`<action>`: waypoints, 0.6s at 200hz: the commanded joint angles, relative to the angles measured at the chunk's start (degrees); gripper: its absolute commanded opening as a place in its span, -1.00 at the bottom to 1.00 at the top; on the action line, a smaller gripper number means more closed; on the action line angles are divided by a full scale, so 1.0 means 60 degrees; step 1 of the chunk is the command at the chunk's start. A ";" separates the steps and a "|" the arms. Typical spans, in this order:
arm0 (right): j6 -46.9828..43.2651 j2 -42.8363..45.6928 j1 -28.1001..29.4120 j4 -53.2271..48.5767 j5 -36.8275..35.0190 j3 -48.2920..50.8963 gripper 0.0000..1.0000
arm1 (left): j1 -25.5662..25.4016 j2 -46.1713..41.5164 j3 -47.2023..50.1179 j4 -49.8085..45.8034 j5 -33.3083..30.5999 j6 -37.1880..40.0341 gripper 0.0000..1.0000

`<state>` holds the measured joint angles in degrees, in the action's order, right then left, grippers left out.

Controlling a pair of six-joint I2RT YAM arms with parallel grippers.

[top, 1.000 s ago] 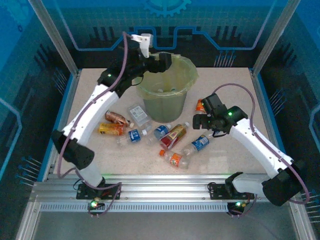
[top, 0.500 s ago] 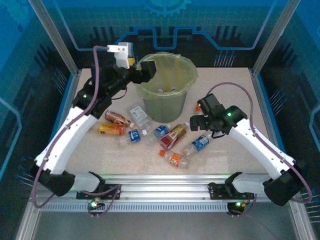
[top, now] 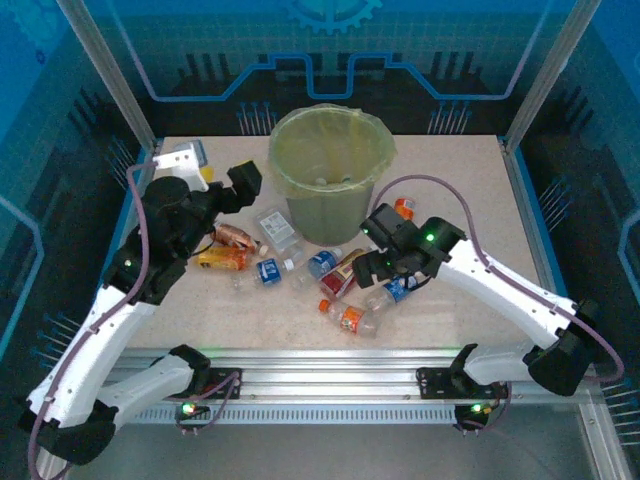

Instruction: Put the plastic bottles in the bin

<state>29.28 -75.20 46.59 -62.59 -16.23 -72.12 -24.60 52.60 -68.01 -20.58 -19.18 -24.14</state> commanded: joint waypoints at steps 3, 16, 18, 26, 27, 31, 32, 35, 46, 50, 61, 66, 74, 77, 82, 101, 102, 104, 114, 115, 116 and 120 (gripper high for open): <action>-0.0346 -0.0221 0.0324 -0.0518 0.0406 -0.0343 1.00 | 0.0487 -0.0262 0.0524 -0.0382 -0.0642 -0.0812 0.98; -0.0517 -0.0268 0.0405 -0.0526 0.0636 -0.0358 1.00 | 0.0667 -0.0267 0.0632 -0.0473 -0.0598 -0.0913 0.98; -0.0541 -0.0269 0.0427 -0.0526 0.0679 -0.0358 1.00 | 0.0682 -0.0269 0.0639 -0.0479 -0.0608 -0.0917 0.98; -0.0640 -0.0291 0.0458 -0.0504 0.0833 -0.0323 1.00 | 0.0750 -0.0245 0.0671 -0.0518 -0.0634 -0.0926 0.98; -0.0650 -0.0295 0.0463 -0.0507 0.0846 -0.0319 1.00 | 0.0755 -0.0243 0.0678 -0.0522 -0.0630 -0.0927 0.98; -0.0693 -0.0310 0.0466 -0.0497 0.0925 -0.0315 0.99 | 0.0785 -0.0217 0.0696 -0.0536 -0.0634 -0.0928 0.98; -0.0706 -0.0312 0.0467 -0.0497 0.0936 -0.0315 0.99 | 0.0794 -0.0222 0.0698 -0.0531 -0.0630 -0.0928 0.98; -0.0742 -0.0326 0.0480 -0.0506 0.0969 -0.0302 0.99 | 0.0810 -0.0204 0.0707 -0.0539 -0.0629 -0.0933 0.98; -0.0831 -0.0398 0.0552 -0.0544 0.1053 -0.0272 0.98 | 0.0875 -0.0168 0.0756 -0.0534 -0.0635 -0.0969 0.98; -0.0873 -0.0424 0.0582 -0.0554 0.1079 -0.0258 0.98 | 0.0891 -0.0161 0.0778 -0.0552 -0.0636 -0.0984 0.98; -0.0933 -0.0511 0.0655 -0.0541 0.1179 -0.0231 0.98 | 0.0948 -0.0134 0.0826 -0.0593 -0.0652 -0.1027 0.98; -0.0961 -0.0567 0.0710 -0.0540 0.1211 -0.0228 0.97 | 0.0972 -0.0138 0.0864 -0.0605 -0.0663 -0.1031 0.98; -0.1008 -0.0669 0.0817 -0.0553 0.1233 -0.0239 0.97 | 0.0994 -0.0146 0.0922 -0.0613 -0.0711 -0.1030 0.98; -0.1027 -0.0702 0.0867 -0.0555 0.1232 -0.0252 0.97 | 0.1007 -0.0150 0.0940 -0.0630 -0.0734 -0.1028 0.98; -0.1060 -0.0770 0.0943 -0.0562 0.1215 -0.0269 0.96 | 0.1042 -0.0168 0.0983 -0.0645 -0.0798 -0.1042 0.98; -0.1169 -0.1073 0.1230 -0.0663 0.1024 -0.0368 0.95 | 0.1173 -0.0168 0.1077 -0.0766 -0.1002 -0.1104 0.98; -0.1171 -0.1089 0.1244 -0.0668 0.1007 -0.0371 0.95 | 0.1179 -0.0168 0.1079 -0.0770 -0.1005 -0.1104 0.98; -0.1184 -0.1123 0.1262 -0.0671 0.0991 -0.0376 0.95 | 0.1191 -0.0168 0.1099 -0.0773 -0.1022 -0.1103 0.98; -0.1253 -0.1267 0.1365 -0.0713 0.0931 -0.0402 0.93 | 0.1281 -0.0145 0.1128 -0.0815 -0.1037 -0.1128 0.98; -0.1257 -0.1281 0.1371 -0.0722 0.0924 -0.0409 0.93 | 0.1292 -0.0149 0.1133 -0.0816 -0.1037 -0.1131 0.98; -0.1259 -0.1295 0.1381 -0.0726 0.0928 -0.0413 0.93 | 0.1304 -0.0151 0.1144 -0.0817 -0.1037 -0.1139 0.98; -0.1281 -0.1354 0.1411 -0.0742 0.0917 -0.0416 0.92 | 0.1336 -0.0153 0.1164 -0.0832 -0.1038 -0.1159 0.98</action>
<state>23.49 -81.52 53.23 -64.55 -10.44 -72.66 -18.09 51.81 -62.06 -24.38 -23.22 -30.02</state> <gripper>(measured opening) 0.973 0.990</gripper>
